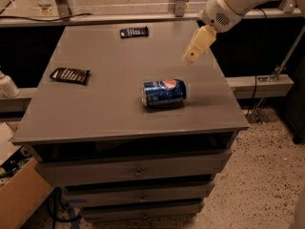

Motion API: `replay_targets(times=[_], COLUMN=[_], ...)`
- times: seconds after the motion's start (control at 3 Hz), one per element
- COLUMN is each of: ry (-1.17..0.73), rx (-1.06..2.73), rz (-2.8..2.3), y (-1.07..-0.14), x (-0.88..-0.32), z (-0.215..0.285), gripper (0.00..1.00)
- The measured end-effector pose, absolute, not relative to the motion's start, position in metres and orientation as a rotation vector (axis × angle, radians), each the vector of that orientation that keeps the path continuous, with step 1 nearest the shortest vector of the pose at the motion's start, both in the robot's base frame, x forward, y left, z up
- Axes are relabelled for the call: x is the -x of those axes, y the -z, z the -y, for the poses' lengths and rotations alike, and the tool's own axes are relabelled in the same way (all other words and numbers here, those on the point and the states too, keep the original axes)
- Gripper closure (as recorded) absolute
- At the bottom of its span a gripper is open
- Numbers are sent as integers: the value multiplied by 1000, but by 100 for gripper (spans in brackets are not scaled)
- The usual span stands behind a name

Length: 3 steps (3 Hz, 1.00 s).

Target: Move rxbar blueberry near pepsi can

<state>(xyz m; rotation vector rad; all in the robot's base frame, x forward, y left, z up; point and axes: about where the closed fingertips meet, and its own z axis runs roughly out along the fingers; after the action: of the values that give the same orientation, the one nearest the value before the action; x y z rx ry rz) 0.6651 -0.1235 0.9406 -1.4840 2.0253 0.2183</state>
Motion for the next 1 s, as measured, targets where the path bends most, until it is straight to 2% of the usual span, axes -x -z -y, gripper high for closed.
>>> replay_targets(times=[0.33,1.0], ry=[-238,-364], rx=[1473,1272], rz=[-1971,-1922], y=[-937,-916], x=[-682,-758], z=[112,91], gripper=[0,0])
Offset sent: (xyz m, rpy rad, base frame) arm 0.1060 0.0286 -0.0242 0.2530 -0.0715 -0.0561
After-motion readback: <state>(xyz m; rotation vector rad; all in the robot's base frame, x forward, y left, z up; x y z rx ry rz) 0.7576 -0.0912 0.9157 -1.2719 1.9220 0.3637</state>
